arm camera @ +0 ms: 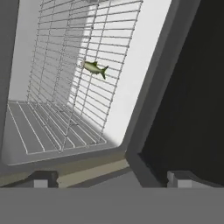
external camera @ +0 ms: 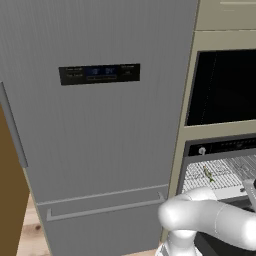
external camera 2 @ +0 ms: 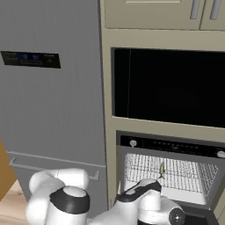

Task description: Take the fish from the oven and place it on the plate on the counter.

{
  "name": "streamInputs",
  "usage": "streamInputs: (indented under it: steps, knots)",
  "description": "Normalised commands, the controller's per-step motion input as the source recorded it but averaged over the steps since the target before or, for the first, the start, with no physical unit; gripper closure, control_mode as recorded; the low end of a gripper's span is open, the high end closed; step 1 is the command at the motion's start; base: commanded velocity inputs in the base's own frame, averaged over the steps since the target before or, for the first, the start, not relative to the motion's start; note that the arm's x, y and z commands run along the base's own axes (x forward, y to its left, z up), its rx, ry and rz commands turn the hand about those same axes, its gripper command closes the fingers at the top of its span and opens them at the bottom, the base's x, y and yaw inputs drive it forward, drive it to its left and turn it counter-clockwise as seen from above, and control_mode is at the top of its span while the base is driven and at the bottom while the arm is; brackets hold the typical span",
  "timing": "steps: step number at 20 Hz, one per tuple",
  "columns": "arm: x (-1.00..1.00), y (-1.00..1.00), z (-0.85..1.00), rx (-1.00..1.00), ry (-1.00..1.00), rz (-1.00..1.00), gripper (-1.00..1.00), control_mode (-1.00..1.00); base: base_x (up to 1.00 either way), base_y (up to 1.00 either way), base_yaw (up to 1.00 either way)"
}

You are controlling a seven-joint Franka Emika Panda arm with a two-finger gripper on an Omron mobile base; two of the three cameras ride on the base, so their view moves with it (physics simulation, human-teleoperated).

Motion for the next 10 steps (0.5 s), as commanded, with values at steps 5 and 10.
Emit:
streamInputs:
  steps: [5,10]
  knots:
    - [0.11,0.00,-0.10,0.03,-0.12,0.10,-1.00,-1.00,0.00,0.00,0.00]
    - [0.27,0.00,-0.19,0.08,-0.14,0.02,-1.00,-1.00,0.00,0.00,0.00]
